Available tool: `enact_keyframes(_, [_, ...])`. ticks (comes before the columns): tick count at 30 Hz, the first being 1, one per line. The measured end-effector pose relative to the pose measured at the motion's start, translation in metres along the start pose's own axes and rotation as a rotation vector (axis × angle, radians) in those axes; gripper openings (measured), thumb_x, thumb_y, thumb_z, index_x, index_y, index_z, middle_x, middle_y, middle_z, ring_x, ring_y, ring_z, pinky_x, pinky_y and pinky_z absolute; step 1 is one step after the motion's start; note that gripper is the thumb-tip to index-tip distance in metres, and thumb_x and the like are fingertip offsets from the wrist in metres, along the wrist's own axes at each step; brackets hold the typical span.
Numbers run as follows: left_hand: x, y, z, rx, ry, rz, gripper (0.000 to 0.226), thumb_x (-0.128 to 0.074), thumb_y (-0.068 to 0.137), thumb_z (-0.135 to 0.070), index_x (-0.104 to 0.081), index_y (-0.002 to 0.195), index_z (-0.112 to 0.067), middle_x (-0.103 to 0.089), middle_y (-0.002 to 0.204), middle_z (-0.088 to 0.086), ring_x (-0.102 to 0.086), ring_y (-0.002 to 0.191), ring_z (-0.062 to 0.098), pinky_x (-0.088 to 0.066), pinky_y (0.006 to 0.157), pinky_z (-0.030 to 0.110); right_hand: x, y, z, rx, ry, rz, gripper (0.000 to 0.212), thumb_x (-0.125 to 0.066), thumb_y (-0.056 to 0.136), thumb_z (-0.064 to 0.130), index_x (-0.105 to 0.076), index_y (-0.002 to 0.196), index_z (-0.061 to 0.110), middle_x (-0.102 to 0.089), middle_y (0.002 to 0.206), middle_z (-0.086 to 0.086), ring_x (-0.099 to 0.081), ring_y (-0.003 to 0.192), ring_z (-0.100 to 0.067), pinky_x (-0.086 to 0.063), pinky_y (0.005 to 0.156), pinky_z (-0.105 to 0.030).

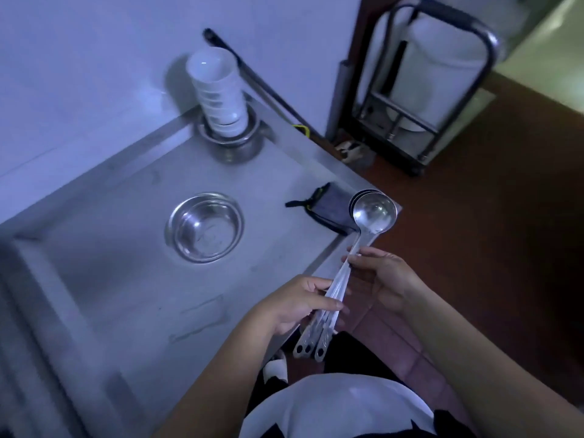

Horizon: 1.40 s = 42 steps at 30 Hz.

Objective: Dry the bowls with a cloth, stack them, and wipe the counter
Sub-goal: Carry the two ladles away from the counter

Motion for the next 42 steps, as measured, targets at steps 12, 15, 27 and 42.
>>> enact_keyframes(12, [-0.145, 0.067, -0.033, 0.058, 0.396, 0.447, 0.069, -0.084, 0.075, -0.021, -0.060, 0.139, -0.016, -0.069, 0.131, 0.006, -0.048, 0.139, 0.025, -0.028, 0.123, 0.043, 0.173, -0.103, 0.031, 0.244, 0.340, -0.332, 0.022, -0.067, 0.084, -0.009, -0.072, 0.101, 0.004, -0.076, 0.089, -0.015, -0.074, 0.070, -0.022, -0.059, 0.057, -0.030])
enact_keyframes(15, [-0.197, 0.088, -0.053, 0.070, 0.464, 0.511, 0.071, -0.081, 0.076, -0.013, -0.056, 0.142, -0.009, -0.071, 0.125, 0.017, -0.058, 0.130, 0.030, -0.036, 0.119, 0.043, 0.220, -0.125, 0.041, 0.284, 0.435, -0.385, 0.025, -0.067, 0.084, -0.009, -0.071, 0.105, 0.004, -0.076, 0.091, -0.016, -0.075, 0.069, -0.020, -0.056, 0.053, -0.027])
enact_keyframes(27, [-0.448, 0.145, -0.052, 0.214, 0.717, 0.885, 0.047, -0.067, 0.089, 0.008, -0.066, 0.131, -0.015, -0.074, 0.115, 0.019, -0.076, 0.085, 0.026, -0.062, 0.071, 0.034, 0.417, -0.247, 0.010, 0.507, 0.857, -0.729, 0.024, -0.067, 0.087, -0.005, -0.067, 0.111, 0.000, -0.075, 0.081, -0.013, -0.064, 0.056, -0.016, -0.054, 0.049, -0.026])
enact_keyframes(42, [-0.660, 0.121, 0.037, 0.465, 1.101, 1.481, 0.044, -0.071, 0.088, 0.003, -0.073, 0.121, -0.025, -0.075, 0.111, 0.016, -0.074, 0.092, 0.035, -0.060, 0.081, 0.044, 0.490, -0.398, -0.114, 0.662, 1.346, -1.366, 0.017, -0.069, 0.088, 0.002, -0.070, 0.105, 0.007, -0.077, 0.097, -0.013, -0.076, 0.084, -0.022, -0.060, 0.085, -0.046])
Point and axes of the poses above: each hand's wrist, its own y-axis towards the middle knuckle, its own x-axis out of the back of the hand, z = x × y, the point moved 9 cm from there along y, towards the middle knuckle
